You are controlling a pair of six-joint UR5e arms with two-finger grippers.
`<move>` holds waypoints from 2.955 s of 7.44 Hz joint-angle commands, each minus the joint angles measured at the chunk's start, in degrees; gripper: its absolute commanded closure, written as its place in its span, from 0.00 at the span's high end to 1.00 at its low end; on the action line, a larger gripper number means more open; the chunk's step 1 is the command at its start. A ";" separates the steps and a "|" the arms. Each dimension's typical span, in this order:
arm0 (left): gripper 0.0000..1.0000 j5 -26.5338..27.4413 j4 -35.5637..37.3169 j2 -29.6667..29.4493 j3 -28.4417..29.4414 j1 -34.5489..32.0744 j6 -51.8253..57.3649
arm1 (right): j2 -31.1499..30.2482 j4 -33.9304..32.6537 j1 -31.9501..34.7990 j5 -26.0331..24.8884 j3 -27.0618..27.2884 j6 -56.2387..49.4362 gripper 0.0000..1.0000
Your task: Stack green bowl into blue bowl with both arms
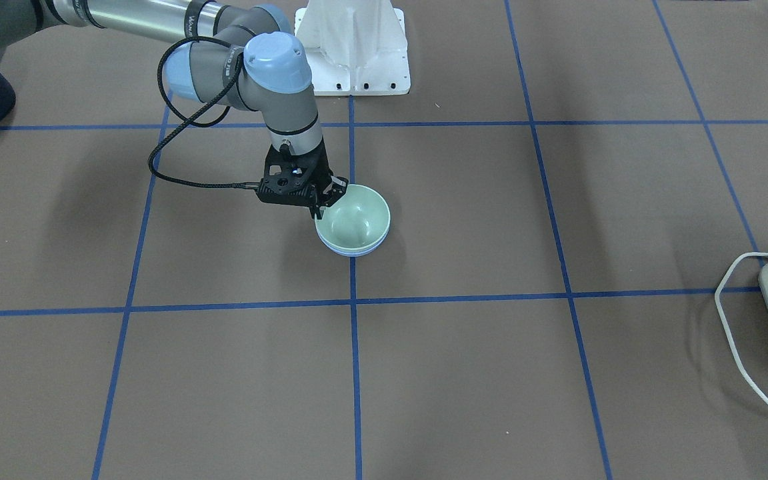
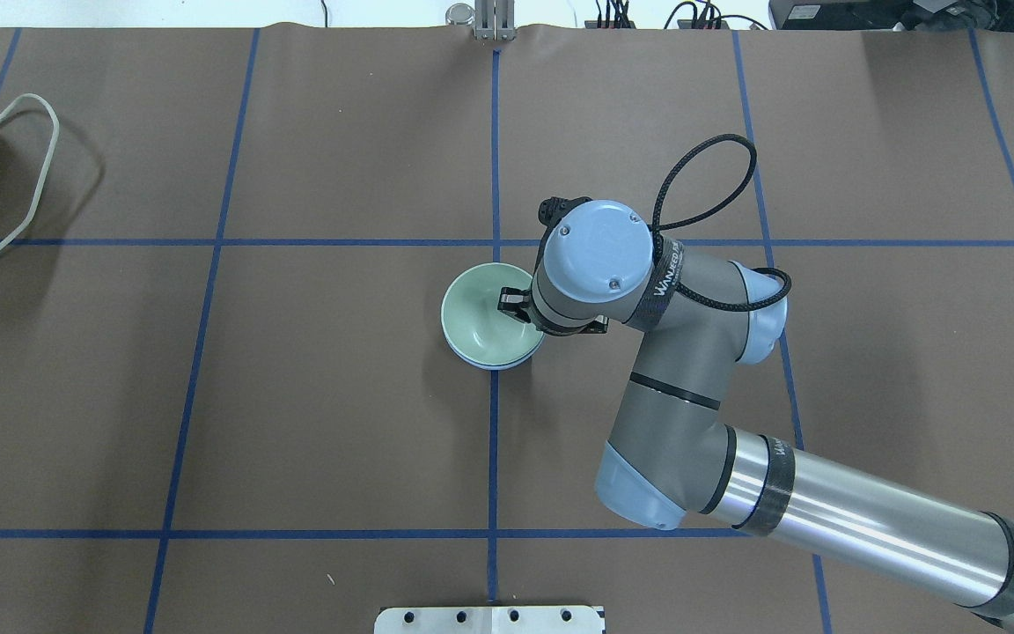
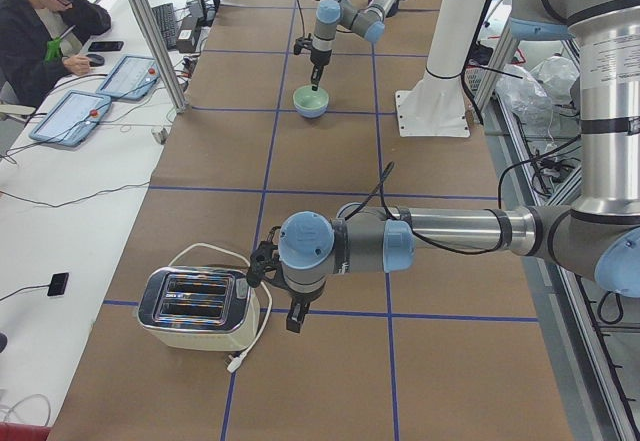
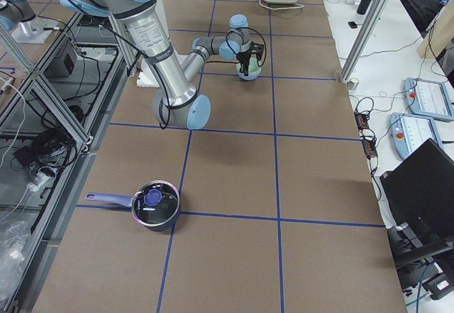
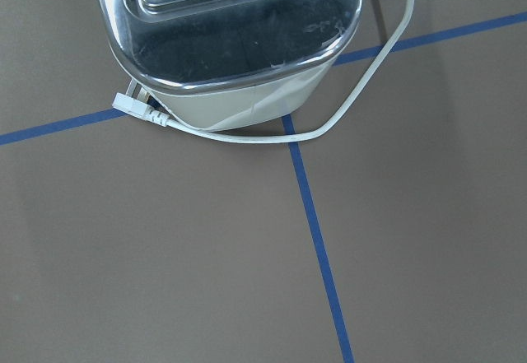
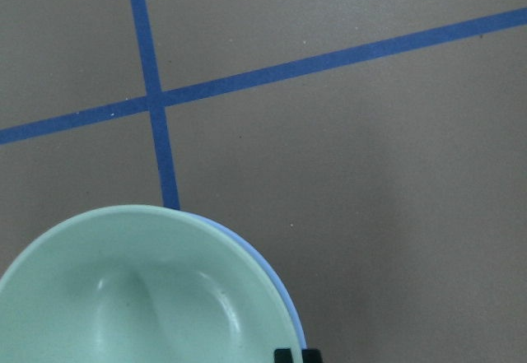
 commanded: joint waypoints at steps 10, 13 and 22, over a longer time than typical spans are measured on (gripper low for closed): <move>0.99 0.44 -5.17 0.09 -0.08 2.17 -12.61 | -10.26 -0.62 25.95 19.83 1.57 -31.48 1.00; 0.99 0.97 -7.57 -0.26 -0.08 3.48 -14.33 | -21.05 -0.62 39.05 25.47 1.39 -54.33 1.00; 0.99 4.84 -7.40 0.61 0.18 6.04 -13.62 | -47.64 -0.27 62.56 27.10 2.70 -72.17 1.00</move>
